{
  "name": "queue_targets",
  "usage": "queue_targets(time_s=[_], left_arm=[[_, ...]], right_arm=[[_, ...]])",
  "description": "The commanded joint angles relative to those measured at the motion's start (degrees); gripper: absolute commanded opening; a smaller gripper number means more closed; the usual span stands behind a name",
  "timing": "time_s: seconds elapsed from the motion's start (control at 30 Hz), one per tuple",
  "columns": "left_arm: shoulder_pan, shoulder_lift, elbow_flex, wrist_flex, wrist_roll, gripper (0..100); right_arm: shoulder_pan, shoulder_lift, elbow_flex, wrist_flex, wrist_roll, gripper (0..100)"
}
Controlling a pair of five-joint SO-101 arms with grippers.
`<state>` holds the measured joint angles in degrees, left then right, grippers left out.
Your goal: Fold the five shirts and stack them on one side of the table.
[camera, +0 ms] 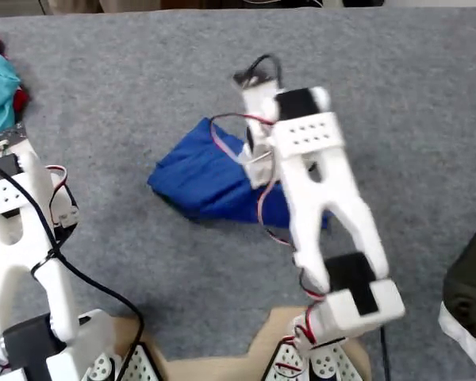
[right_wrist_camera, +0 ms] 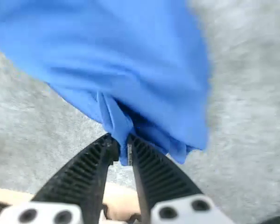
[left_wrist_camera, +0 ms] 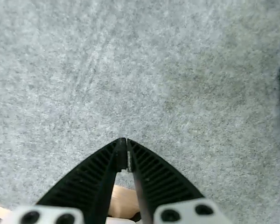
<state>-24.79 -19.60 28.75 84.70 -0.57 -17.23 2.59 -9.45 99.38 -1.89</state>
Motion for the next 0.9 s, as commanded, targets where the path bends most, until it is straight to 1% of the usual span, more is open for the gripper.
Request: queue_targets(time_s=[0.0,0.17,0.27,0.43,0.57,0.67,0.73,0.87], left_arm=[[2.1,-0.8,-1.5,0.6,-0.3,2],[7.6,-0.8,-1.8,0.3,-0.2,2],[10.7,-0.8,-4.8,0.3,0.2,2],[14.6,-0.3,-12.5,0.3,0.3,2],[19.2,-0.3,-16.4,0.2,0.3,2],[22.5,-0.2,-18.2,0.0,0.3,2],[24.0,-0.2,-18.0,-1.6,0.3,2],[24.6,-0.2,-16.7,-2.7,0.3,2]], right_arm=[[3.0,-7.3,-9.0,2.4,0.5,0.5],[5.9,-12.0,-16.8,2.5,0.5,0.5],[6.5,-15.0,-18.2,2.3,0.5,0.5],[6.1,-21.3,-18.7,2.5,0.5,0.5],[5.3,-29.1,-20.0,1.5,0.5,0.5],[4.2,-35.0,-21.3,0.9,0.5,0.5],[3.6,-38.7,-21.1,-1.2,0.5,0.5],[3.6,-42.8,-18.3,-2.9,0.5,0.5]])
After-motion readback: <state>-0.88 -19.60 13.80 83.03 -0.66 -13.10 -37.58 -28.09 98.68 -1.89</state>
